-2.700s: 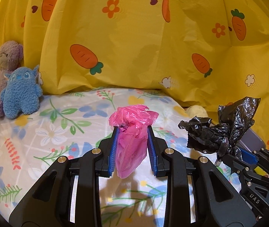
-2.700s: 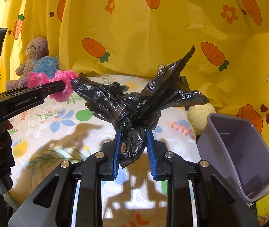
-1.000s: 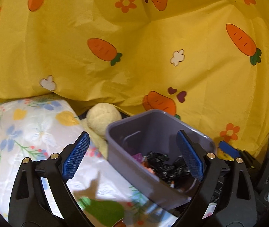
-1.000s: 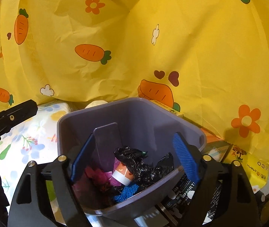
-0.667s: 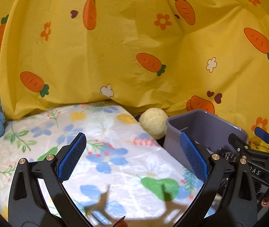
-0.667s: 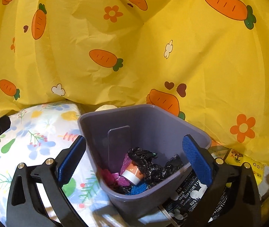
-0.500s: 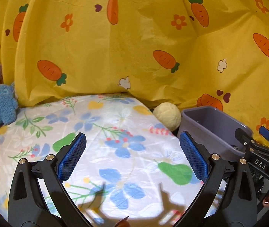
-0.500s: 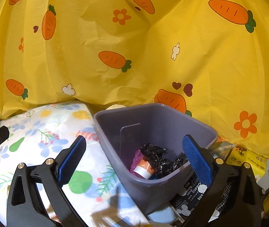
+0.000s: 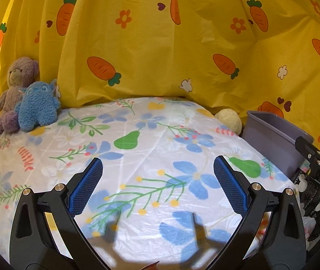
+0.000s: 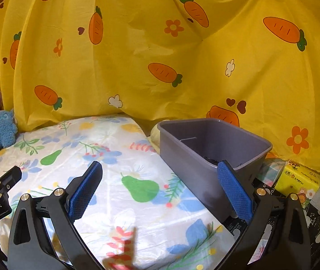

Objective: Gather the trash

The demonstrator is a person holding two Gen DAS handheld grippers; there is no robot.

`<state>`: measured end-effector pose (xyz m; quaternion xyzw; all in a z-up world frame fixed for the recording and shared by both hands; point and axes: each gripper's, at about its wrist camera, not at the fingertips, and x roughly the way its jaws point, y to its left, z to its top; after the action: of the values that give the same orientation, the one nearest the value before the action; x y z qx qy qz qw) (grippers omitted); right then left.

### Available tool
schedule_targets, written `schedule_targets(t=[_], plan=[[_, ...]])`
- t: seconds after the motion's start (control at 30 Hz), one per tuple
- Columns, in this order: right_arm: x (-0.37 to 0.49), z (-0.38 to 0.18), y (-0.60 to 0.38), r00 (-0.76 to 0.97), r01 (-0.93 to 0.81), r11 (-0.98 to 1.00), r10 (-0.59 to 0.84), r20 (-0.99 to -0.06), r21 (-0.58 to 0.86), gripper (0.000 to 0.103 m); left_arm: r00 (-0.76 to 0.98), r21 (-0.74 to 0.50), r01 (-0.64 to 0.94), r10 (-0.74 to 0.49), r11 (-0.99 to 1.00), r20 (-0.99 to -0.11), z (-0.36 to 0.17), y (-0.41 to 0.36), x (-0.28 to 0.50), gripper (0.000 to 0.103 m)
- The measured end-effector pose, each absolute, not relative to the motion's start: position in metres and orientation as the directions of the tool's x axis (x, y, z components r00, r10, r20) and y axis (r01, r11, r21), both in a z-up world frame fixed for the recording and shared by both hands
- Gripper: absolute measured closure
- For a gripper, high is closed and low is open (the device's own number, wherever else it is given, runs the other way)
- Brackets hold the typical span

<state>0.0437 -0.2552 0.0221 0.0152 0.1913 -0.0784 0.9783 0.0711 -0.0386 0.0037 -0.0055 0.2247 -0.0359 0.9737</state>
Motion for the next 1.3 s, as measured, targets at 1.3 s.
schedule_targets(t=[1.3], plan=[[0.017, 0.020, -0.232, 0.926, 0.134, 0.991, -0.126, -0.357, -0.001, 0.005, 0.916, -0.035, 0.055, -0.064, 0.998, -0.397, 0.014, -0.022, 0.040, 0.006]])
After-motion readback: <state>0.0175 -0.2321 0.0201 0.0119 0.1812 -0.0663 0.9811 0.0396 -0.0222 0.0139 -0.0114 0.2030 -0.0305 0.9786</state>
